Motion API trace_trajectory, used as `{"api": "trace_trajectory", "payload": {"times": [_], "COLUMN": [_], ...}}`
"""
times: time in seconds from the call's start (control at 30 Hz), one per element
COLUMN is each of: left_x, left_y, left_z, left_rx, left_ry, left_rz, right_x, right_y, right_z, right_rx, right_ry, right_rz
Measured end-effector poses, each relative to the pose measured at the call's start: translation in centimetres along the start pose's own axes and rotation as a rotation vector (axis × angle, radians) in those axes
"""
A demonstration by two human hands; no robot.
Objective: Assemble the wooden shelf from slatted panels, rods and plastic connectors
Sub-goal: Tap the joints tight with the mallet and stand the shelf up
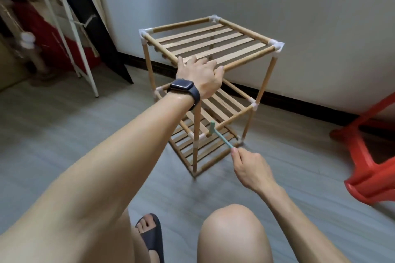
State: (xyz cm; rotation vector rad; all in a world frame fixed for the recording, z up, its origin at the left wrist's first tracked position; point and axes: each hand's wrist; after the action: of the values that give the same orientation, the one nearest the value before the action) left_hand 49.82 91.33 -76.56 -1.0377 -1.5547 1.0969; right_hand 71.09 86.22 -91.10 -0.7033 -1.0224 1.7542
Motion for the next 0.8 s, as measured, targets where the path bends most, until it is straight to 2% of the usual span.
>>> {"api": "trace_trajectory", "payload": {"times": [0.1,0.13,0.17,0.2,0.27,0.3,0.4,0.43,0.47,0.5,0.57,0.6,0.63,0.67,0.73,0.77,0.8], "left_x": [-0.3,-0.1,0.0,0.1,0.0,-0.1,0.3,0.3,0.3,0.4,0.2,0.1,0.1,0.1,0.1,0.1,0.1], "left_y": [0.8,0.7,0.6,0.5,0.5,0.6,0.9,0.8,0.7,0.8,0.8,0.7,0.7,0.7,0.6,0.6,0.7], "left_z": [-0.3,-0.2,-0.1,0.0,-0.1,-0.2,-0.1,-0.1,-0.2,-0.3,-0.4,-0.4,-0.3,-0.3,-0.3,-0.4,-0.4], "left_rx": [0.018,0.012,0.009,0.008,0.002,0.000,-0.002,-0.014,-0.020,-0.012,0.003,0.001,0.001,0.002,-0.006,-0.012,-0.012], "left_ry": [0.023,0.021,0.015,0.011,0.008,0.006,0.007,-0.001,-0.005,-0.001,0.002,-0.004,-0.004,-0.001,0.002,0.000,-0.001], "left_rz": [-0.063,-0.057,-0.052,-0.049,-0.047,-0.049,-0.068,-0.056,-0.053,-0.064,-0.068,-0.064,-0.062,-0.065,-0.057,-0.052,-0.056], "right_x": [0.2,0.1,0.1,0.2,0.2,0.3,0.0,-0.2,-0.2,-0.1,0.1,0.5,0.6,0.7,0.4,0.2,0.2], "right_y": [0.0,0.4,1.2,2.3,3.8,3.9,3.7,3.7,3.7,3.9,4.0,3.6,3.0,2.2,0.9,0.9,1.3], "right_z": [1.8,2.0,2.1,2.0,1.1,1.0,1.6,1.5,1.4,1.4,1.1,1.0,1.3,1.7,3.0,3.1,3.0], "right_rx": [0.352,0.391,0.379,0.260,-0.104,-0.085,0.380,0.453,0.451,0.353,-0.047,-0.094,0.012,0.193,0.566,0.656,0.663], "right_ry": [-0.200,-0.222,-0.212,-0.161,-0.018,-0.001,-0.176,-0.232,-0.242,-0.203,-0.042,-0.003,0.002,-0.038,-0.178,-0.250,-0.286], "right_rz": [-0.385,-0.433,-0.385,-0.244,0.056,0.069,-0.305,-0.357,-0.353,-0.284,0.022,0.056,0.014,-0.098,-0.413,-0.513,-0.524]}}
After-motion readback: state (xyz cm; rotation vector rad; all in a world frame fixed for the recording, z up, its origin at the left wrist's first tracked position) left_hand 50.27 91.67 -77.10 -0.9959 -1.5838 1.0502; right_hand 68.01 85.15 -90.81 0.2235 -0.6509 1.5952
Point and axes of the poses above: each hand's wrist, its own x-axis towards the middle knuckle, its own y-axis out of the palm, z = x × y, and after that the axes turned 1 degree about -z, right-handed
